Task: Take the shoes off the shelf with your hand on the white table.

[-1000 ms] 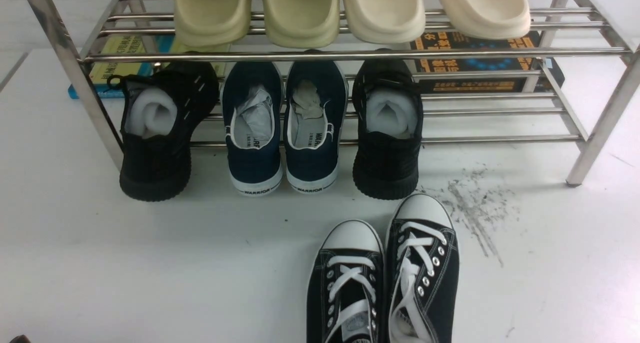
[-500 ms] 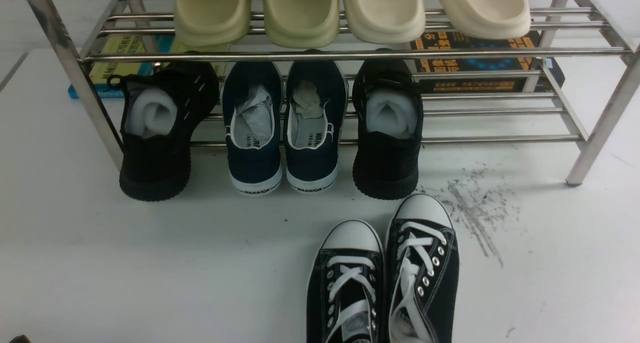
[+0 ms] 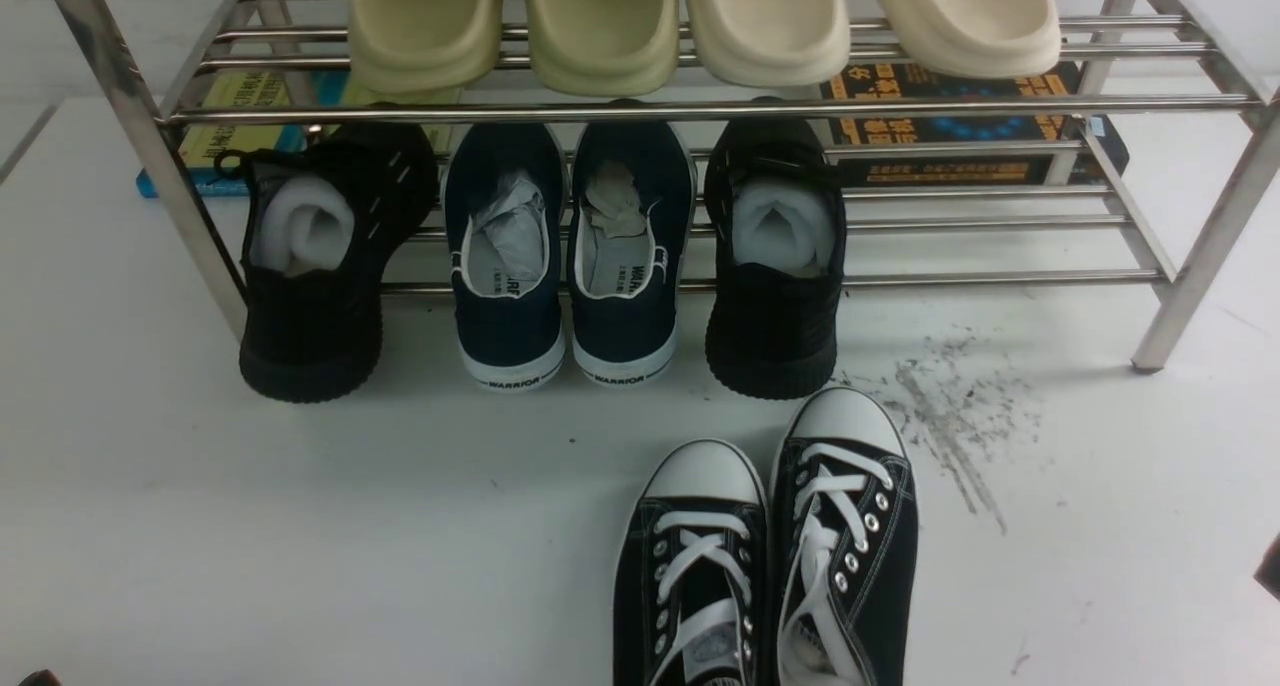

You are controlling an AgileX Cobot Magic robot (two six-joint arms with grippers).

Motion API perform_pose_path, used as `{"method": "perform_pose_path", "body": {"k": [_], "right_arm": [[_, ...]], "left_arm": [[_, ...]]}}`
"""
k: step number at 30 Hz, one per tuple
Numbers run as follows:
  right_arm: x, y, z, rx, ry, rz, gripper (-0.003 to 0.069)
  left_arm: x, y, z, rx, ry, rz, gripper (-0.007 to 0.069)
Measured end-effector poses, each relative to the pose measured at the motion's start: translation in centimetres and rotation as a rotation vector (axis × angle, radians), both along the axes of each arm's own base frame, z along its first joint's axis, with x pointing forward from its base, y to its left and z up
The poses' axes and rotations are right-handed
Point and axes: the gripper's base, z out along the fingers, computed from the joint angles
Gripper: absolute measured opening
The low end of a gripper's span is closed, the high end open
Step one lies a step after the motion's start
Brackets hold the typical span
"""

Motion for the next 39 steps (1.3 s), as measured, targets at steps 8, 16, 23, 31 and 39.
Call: {"method": "perform_pose_path", "body": {"k": [8, 16, 23, 31, 39], "right_arm": [[0.0, 0.0, 0.0, -0.004, -0.003, -0.001, 0.0017], [0.0, 0.0, 0.0, -0.004, -0.003, -0.001, 0.0027], [0.0, 0.0, -0.2, -0.022, 0.007, -0.004, 0.0036], [0.3, -0.4, -0.7, -0.076, 0.022, -0.073, 0.0046], [0.4, -1.9, -4.5, -0.248, -0.054, -0.27, 0.0057]], "left_arm": [[0.0, 0.0, 0.0, 0.0, 0.0, 0.0, 0.0242], [0.0, 0.0, 0.0, 0.0, 0.0, 0.0, 0.0242], [0.0, 0.0, 0.0, 0.0, 0.0, 0.0, 0.0242], [0.0, 0.0, 0.0, 0.0, 0.0, 0.0, 0.0242], [0.0, 0.0, 0.0, 0.0, 0.0, 0.0, 0.0242]]}}
